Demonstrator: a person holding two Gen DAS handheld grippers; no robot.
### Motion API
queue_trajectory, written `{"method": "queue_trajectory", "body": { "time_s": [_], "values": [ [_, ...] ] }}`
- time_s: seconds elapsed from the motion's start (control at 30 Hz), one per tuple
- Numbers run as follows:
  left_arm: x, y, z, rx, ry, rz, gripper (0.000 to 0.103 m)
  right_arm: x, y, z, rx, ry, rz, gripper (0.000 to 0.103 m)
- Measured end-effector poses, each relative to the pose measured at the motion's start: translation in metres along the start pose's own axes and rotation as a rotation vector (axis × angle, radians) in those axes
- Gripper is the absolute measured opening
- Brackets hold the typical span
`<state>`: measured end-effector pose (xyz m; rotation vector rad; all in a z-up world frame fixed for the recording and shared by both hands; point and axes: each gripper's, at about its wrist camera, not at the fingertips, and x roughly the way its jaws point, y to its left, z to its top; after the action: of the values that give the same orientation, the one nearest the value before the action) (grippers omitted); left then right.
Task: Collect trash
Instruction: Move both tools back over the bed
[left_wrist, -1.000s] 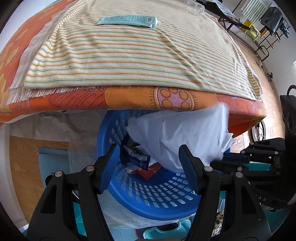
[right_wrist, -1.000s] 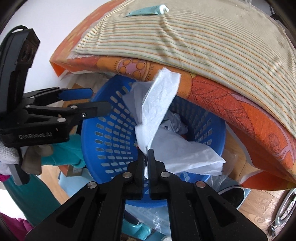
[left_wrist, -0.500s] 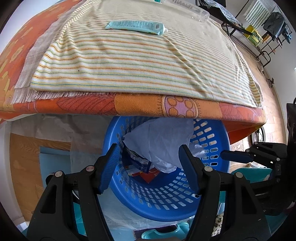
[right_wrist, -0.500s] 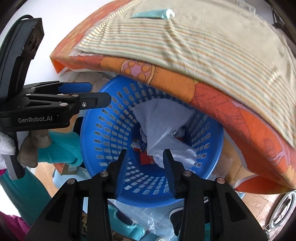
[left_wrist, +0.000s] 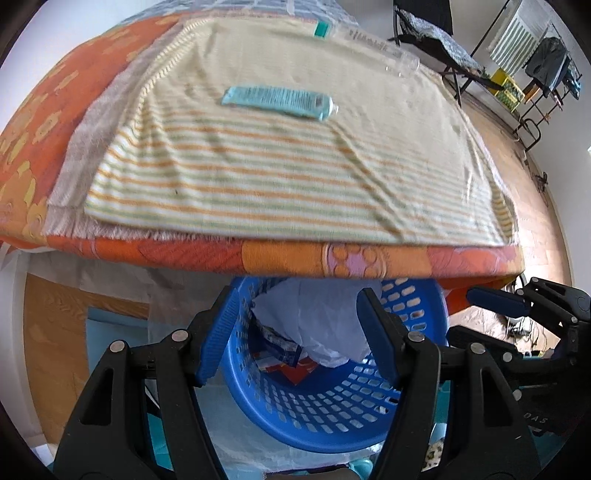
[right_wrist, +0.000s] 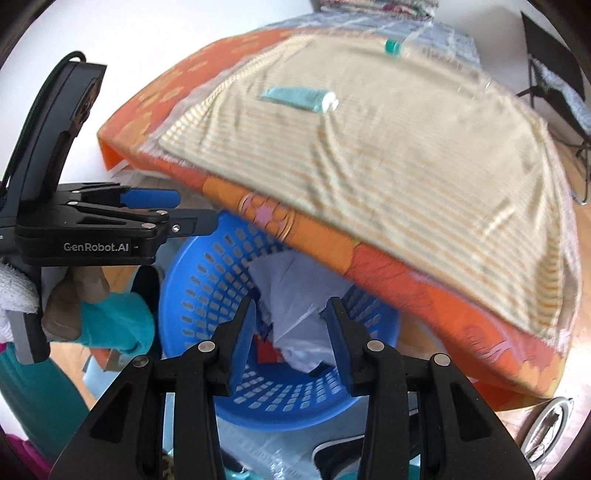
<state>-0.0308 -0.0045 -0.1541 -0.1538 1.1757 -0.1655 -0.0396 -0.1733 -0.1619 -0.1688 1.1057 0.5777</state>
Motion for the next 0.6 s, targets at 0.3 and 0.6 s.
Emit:
{"method": "queue_trajectory", "body": {
  "time_s": [0.3,0.6],
  "values": [
    [-0.026,-0.017,0.020,0.055,-0.105,0.016,0.068,-0.032,-0.010,0.023,0.016,-0.141,-0.058,0.041],
    [-0.034,-0.012,0.040,0.042,-0.122,0.005,0.068,-0.056,-0.028,0.041,0.027,-0.278,-0.113,0.041]
  ]
}}
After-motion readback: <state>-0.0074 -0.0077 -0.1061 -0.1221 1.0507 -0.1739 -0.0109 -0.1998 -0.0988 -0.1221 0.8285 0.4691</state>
